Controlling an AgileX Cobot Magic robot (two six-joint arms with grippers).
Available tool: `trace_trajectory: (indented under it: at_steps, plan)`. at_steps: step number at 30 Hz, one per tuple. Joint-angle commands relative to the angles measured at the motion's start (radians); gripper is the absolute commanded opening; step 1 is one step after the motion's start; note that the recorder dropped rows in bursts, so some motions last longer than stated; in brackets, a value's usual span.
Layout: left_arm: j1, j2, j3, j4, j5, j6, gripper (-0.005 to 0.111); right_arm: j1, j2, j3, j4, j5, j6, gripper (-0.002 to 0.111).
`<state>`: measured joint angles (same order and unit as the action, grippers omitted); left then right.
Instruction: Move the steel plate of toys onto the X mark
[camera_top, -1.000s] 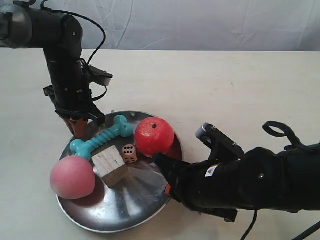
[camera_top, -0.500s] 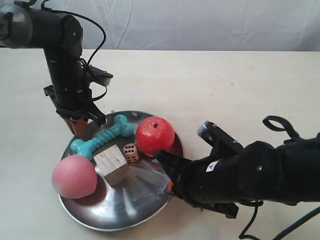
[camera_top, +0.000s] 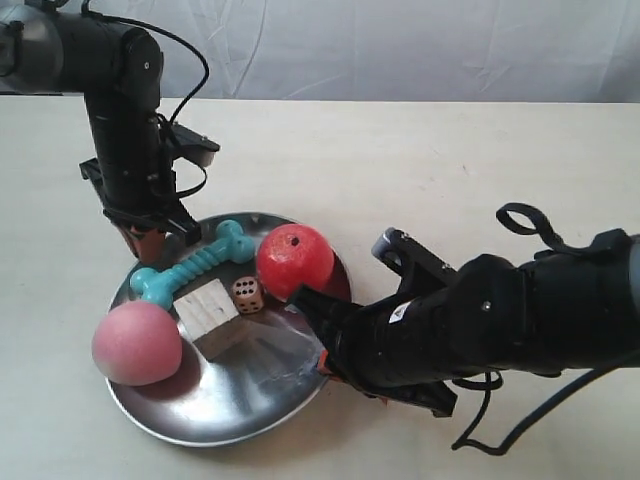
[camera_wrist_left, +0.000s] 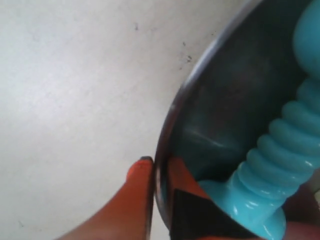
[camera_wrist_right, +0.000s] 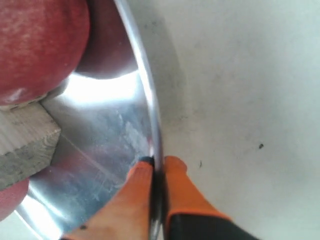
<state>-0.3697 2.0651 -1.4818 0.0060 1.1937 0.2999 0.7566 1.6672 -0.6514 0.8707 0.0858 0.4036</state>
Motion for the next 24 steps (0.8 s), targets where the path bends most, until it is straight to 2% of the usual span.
trace_trajectory:
  at_steps: [1, 10, 17, 24]
  plan:
    - [-0.011, -0.015, -0.062, -0.094, 0.027, -0.013, 0.000, -0.047, 0.001, -0.023, -0.019, -0.029, -0.009, -0.001]
    - [-0.005, 0.044, -0.167, -0.071, 0.027, -0.013, 0.000, -0.145, 0.021, -0.104, -0.060, -0.025, -0.012, -0.001]
    - [0.071, 0.157, -0.322, -0.075, 0.027, -0.009, 0.000, -0.225, 0.232, -0.332, -0.065, 0.060, -0.083, -0.001]
    - [0.100, 0.278, -0.461, -0.117, 0.027, 0.002, 0.000, -0.303, 0.415, -0.543, -0.147, 0.206, -0.090, -0.001]
